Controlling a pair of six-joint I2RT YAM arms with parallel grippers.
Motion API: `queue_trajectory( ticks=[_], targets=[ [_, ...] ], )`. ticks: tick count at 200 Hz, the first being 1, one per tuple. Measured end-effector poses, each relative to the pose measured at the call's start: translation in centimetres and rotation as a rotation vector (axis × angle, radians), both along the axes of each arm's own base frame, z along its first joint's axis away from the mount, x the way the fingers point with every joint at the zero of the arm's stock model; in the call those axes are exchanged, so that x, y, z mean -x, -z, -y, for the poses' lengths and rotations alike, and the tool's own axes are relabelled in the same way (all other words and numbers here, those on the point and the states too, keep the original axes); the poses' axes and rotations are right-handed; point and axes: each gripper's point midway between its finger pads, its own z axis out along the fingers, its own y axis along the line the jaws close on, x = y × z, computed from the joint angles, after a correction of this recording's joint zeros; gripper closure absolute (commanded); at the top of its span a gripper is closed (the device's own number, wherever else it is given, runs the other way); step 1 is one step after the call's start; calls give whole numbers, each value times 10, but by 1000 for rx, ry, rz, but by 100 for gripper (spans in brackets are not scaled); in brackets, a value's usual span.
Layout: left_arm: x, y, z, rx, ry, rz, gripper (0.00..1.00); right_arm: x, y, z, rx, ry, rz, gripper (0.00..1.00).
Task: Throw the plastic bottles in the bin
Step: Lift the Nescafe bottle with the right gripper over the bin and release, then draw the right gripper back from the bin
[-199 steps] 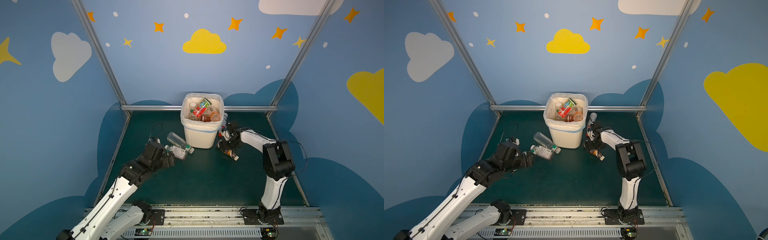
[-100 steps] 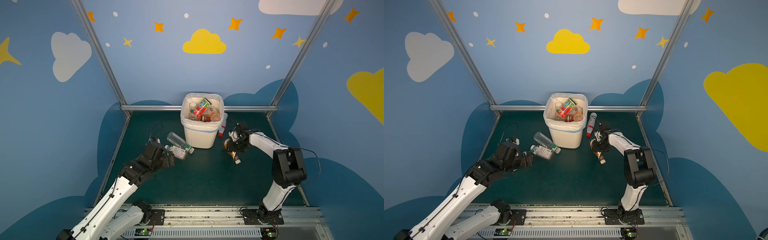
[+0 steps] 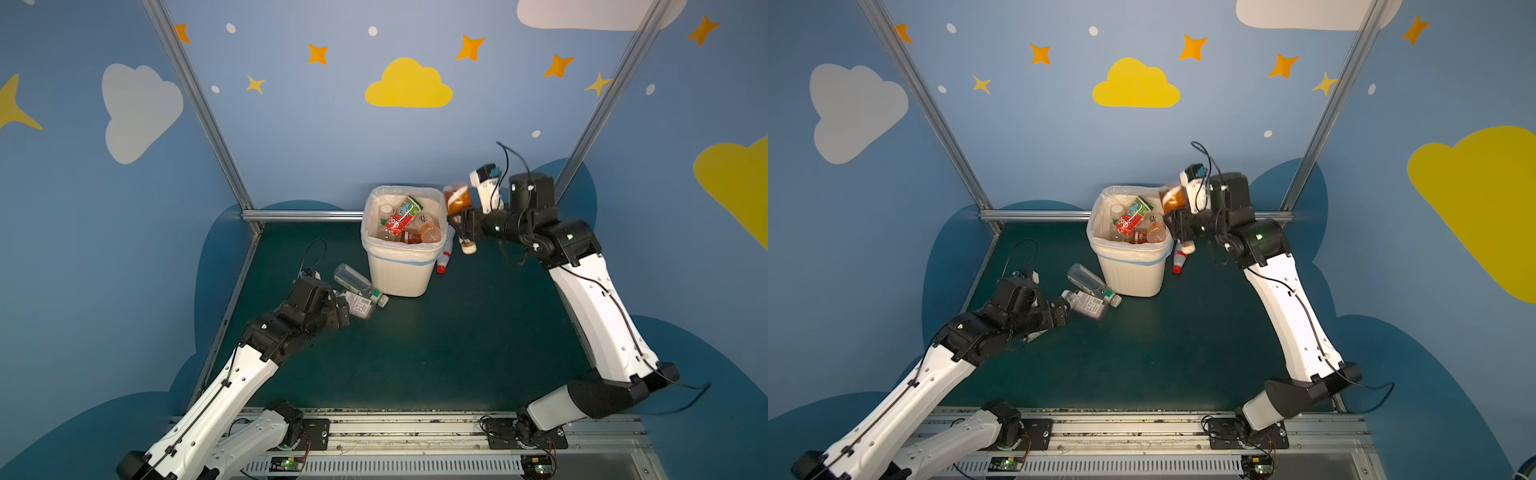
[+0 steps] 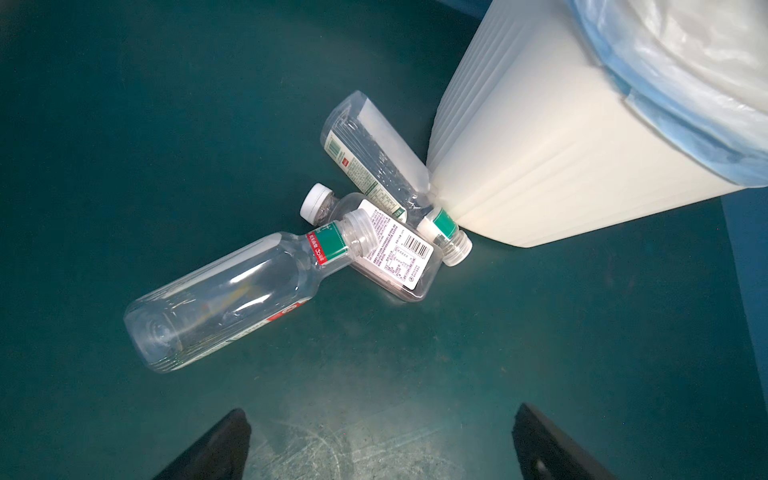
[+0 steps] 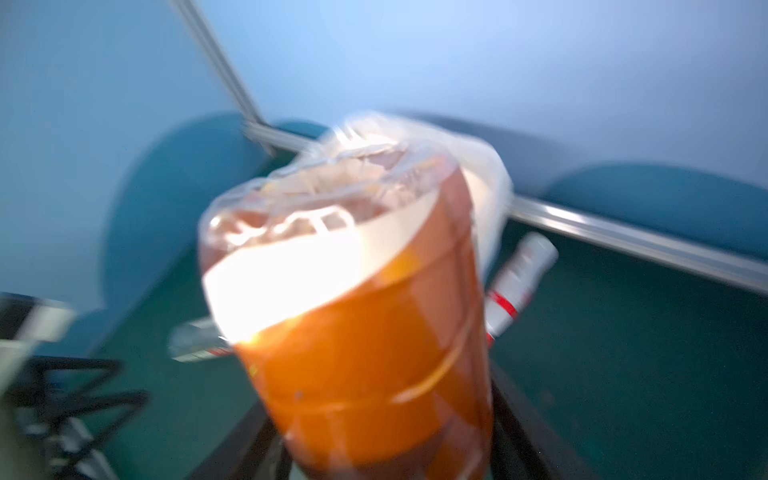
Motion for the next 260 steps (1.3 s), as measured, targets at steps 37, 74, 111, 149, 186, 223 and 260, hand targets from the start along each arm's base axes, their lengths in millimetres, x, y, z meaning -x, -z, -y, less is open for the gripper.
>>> queue_trajectory(
  ticks=[37, 74, 111, 149, 186, 223, 260],
  targets=[
    [-2, 1, 2, -5, 1, -13, 1, -49, -8, -39, -86, -91, -5, 8],
    [1, 4, -3, -23, -7, -29, 0, -79, 74, 5, -84, 24, -232, 8],
    [0, 6, -6, -30, -21, -32, 1, -29, 98, 69, -100, 152, -266, 8],
    [-4, 14, -9, -46, -37, -57, 4, 35, 77, 99, -109, 197, -141, 8],
    [-7, 28, -21, -47, -82, -108, 5, 59, 121, 118, -46, 248, -200, 8],
    [-5, 42, -33, -57, -122, -162, 6, 74, 201, 120, 26, 248, -395, 8],
    [-2, 52, -43, -87, -120, -189, 3, 85, 234, 116, 26, 220, -487, 8]
  ],
)
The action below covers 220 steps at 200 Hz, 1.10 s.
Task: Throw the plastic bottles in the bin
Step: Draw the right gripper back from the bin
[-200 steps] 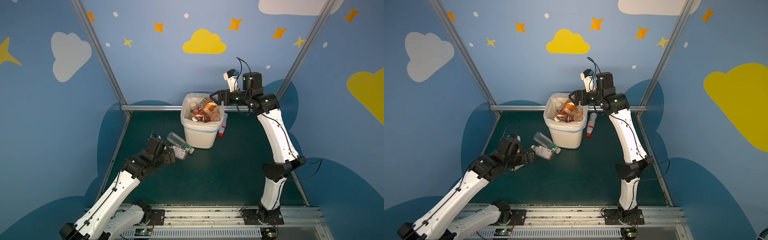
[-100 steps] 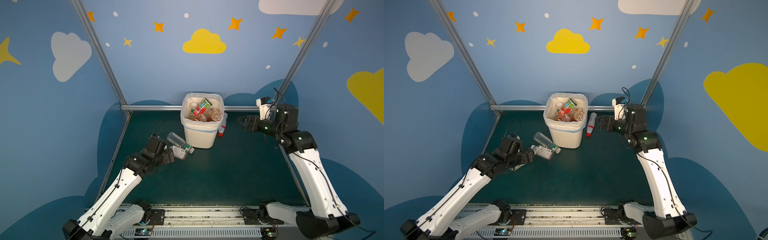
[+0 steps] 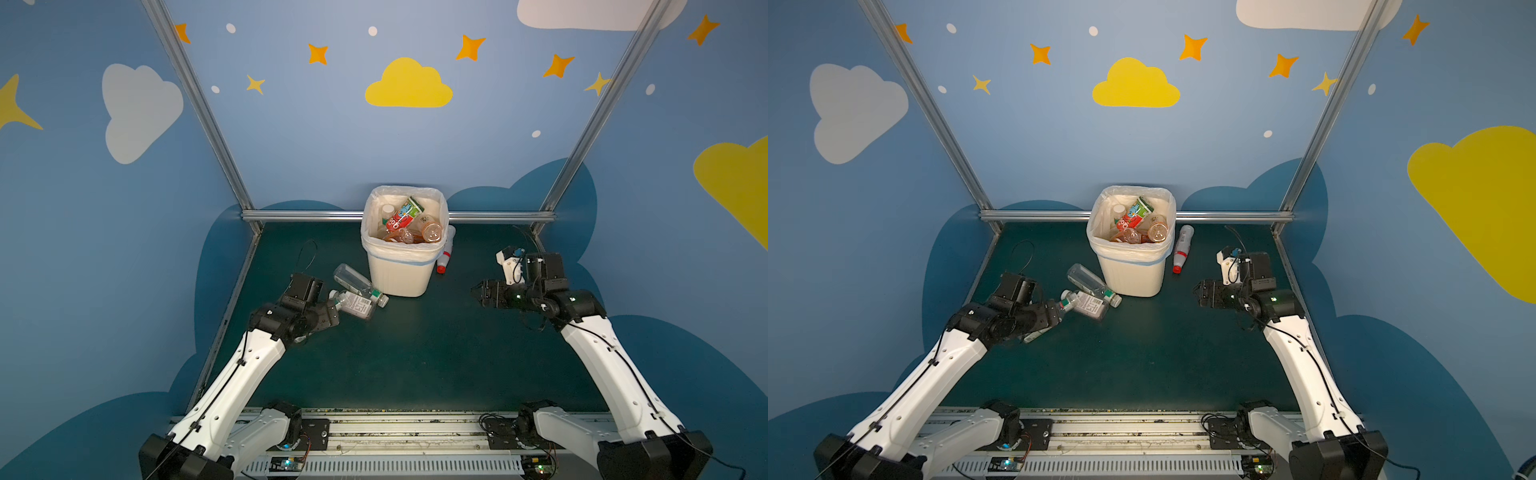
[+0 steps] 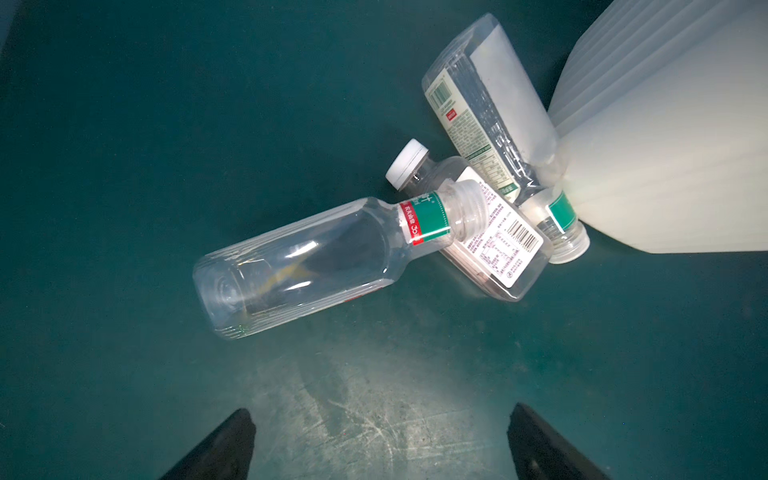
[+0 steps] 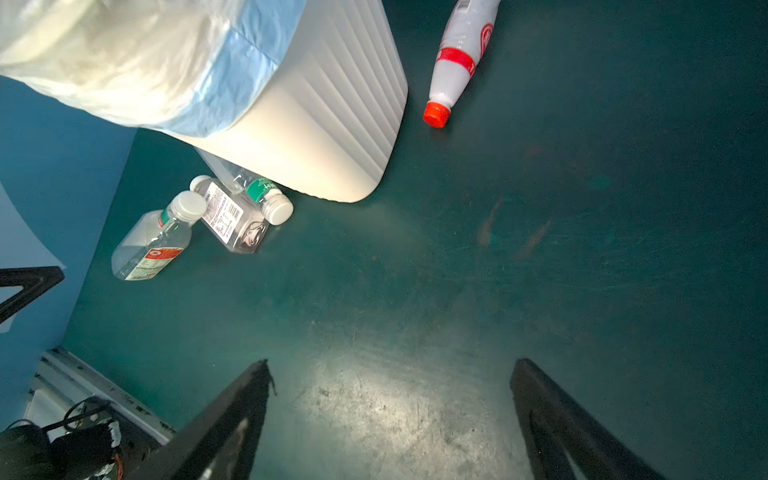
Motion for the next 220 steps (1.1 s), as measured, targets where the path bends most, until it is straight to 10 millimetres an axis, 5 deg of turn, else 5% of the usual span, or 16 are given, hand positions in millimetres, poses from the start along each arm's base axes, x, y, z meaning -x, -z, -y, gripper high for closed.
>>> queue_trajectory(
  ticks=[220],
  targets=[
    [-45, 36, -33, -109, 156, -153, 0, 6, 1, -24, -126, -91, 21, 8]
  ],
)
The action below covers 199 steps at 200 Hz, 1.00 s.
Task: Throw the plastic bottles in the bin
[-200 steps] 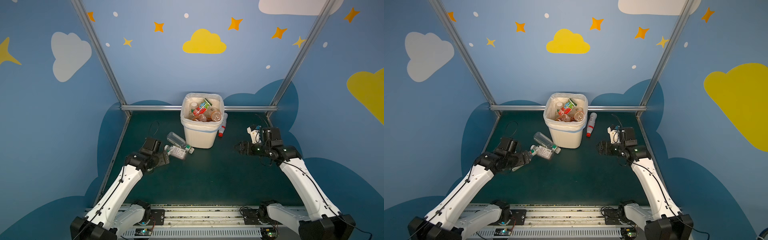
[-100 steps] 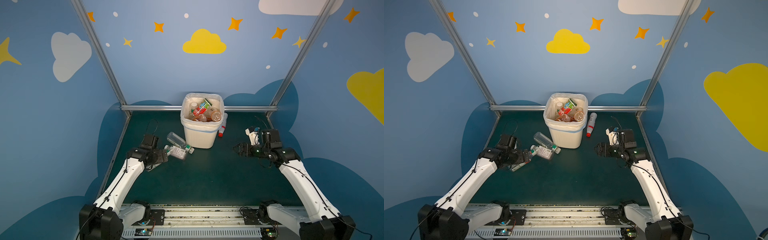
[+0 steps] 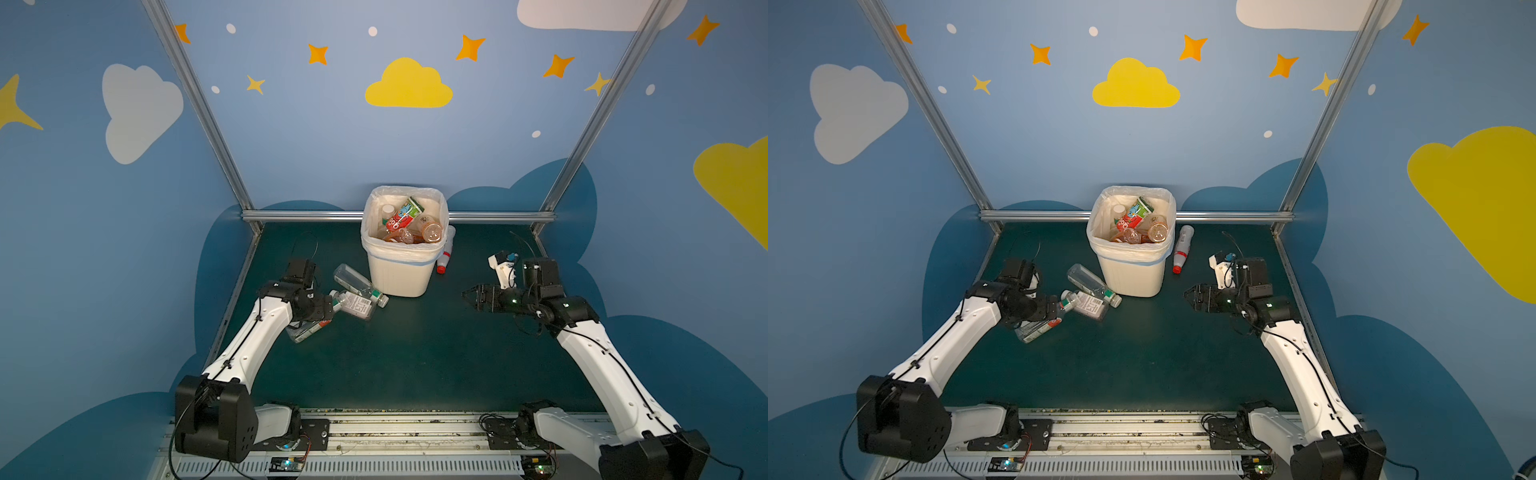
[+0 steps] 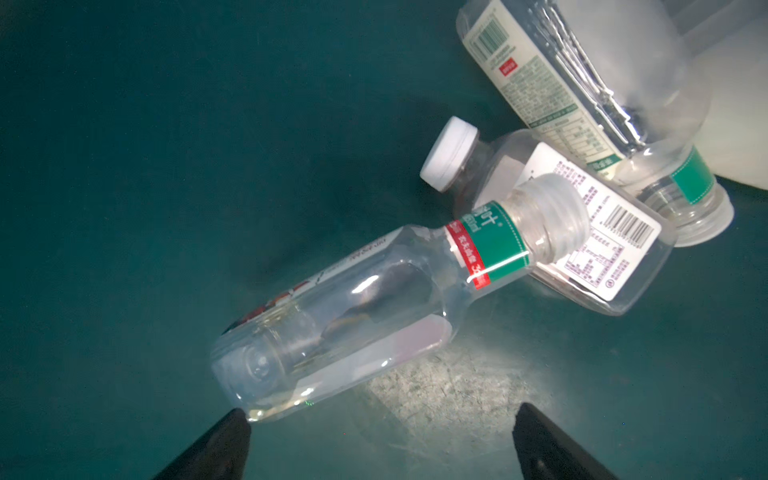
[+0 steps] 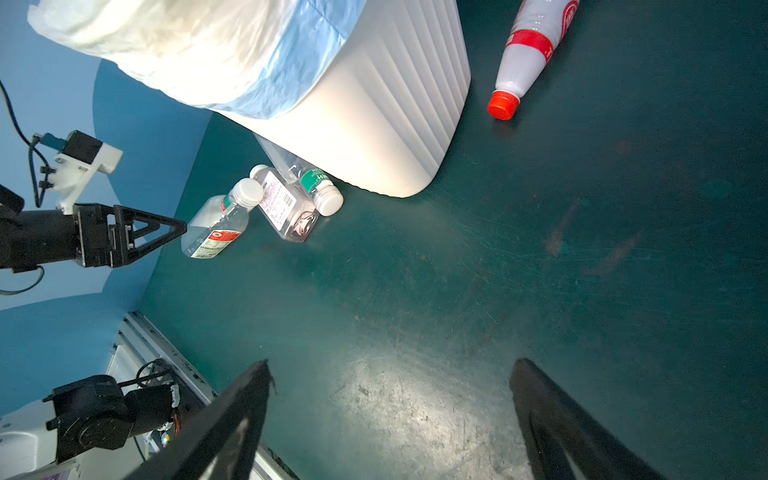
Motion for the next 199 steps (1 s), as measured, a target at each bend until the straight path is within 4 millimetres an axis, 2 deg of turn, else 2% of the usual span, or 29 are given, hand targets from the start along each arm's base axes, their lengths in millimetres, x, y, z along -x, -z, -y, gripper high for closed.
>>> queue_trajectory(
  ticks=[43, 66, 89, 106, 128, 173, 199],
  targets=[
    [-26, 0, -28, 20, -56, -12, 1, 2, -1, 0, -3, -1, 8, 8],
    [-33, 14, -40, 38, -108, -110, 1, 4, -6, 1, -4, 0, 25, 8],
    [-31, 35, -38, 61, -145, -218, 1, 7, -12, 3, -1, 1, 50, 8],
    [-25, 49, -33, 88, -169, -288, 2, 10, -14, 5, 3, 0, 63, 8],
    [-17, 56, -22, 109, -177, -342, 2, 13, -15, 7, 12, 5, 64, 8],
    [-7, 55, 28, 135, -81, -360, 2, 15, -15, 9, 19, 13, 61, 8],
    [-2, 47, 37, 149, -74, -339, 2, 18, -15, 6, 9, -3, 54, 8]
  ],
)
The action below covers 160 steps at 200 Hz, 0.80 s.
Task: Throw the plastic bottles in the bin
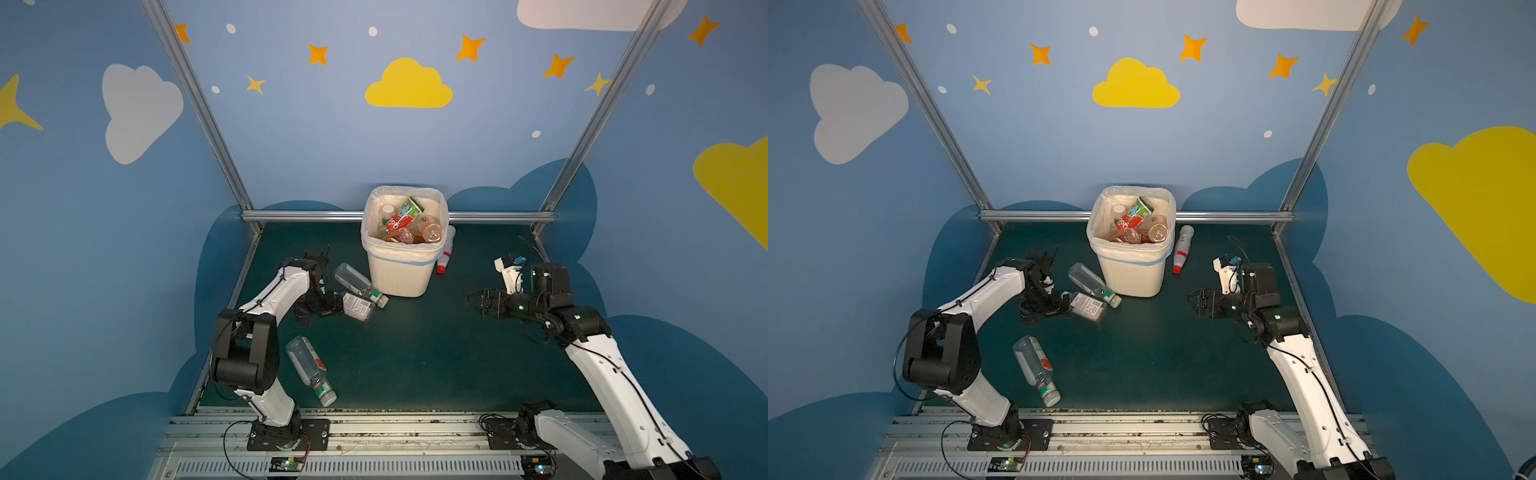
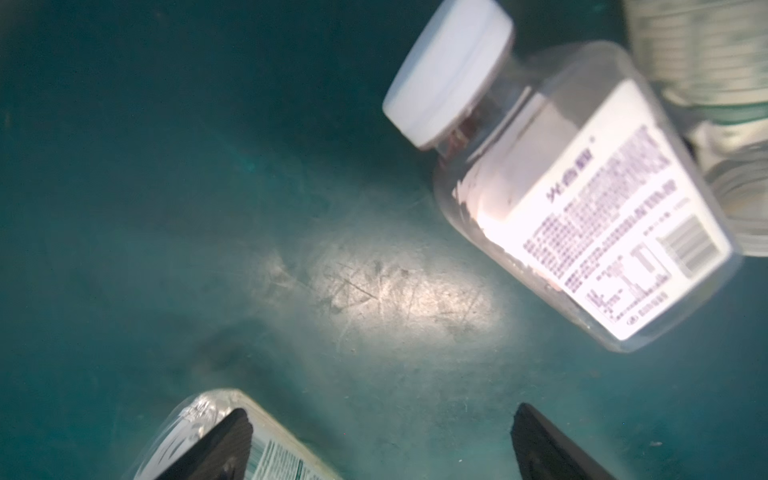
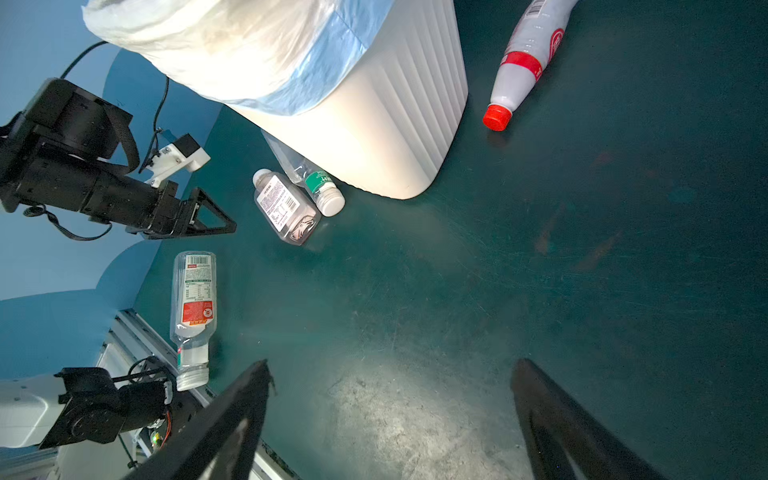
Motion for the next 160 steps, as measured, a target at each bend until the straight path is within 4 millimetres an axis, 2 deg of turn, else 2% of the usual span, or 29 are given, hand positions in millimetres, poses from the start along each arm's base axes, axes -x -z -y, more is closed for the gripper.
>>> queue_trajectory(
  ticks=[29, 57, 85, 113, 136, 160],
  targets=[
    [0, -28, 3, 33, -22, 99, 2, 5, 1, -11, -3, -45, -7, 8],
    [-1, -64, 11, 99, -33, 230, 1, 19, 4, -39, -1, -145, -25, 8],
    [8, -106, 20, 176, -42, 385, 1, 46, 8, -87, -28, -293, -59, 8],
    [28, -155, 23, 242, -61, 564, 1, 85, 9, -142, -53, -453, -77, 8],
    [47, -191, 20, 288, -85, 700, 1, 119, 20, -183, -41, -563, -107, 8],
    [65, -219, 14, 308, -106, 799, 1, 137, 33, -222, -11, -608, -142, 8]
  ],
)
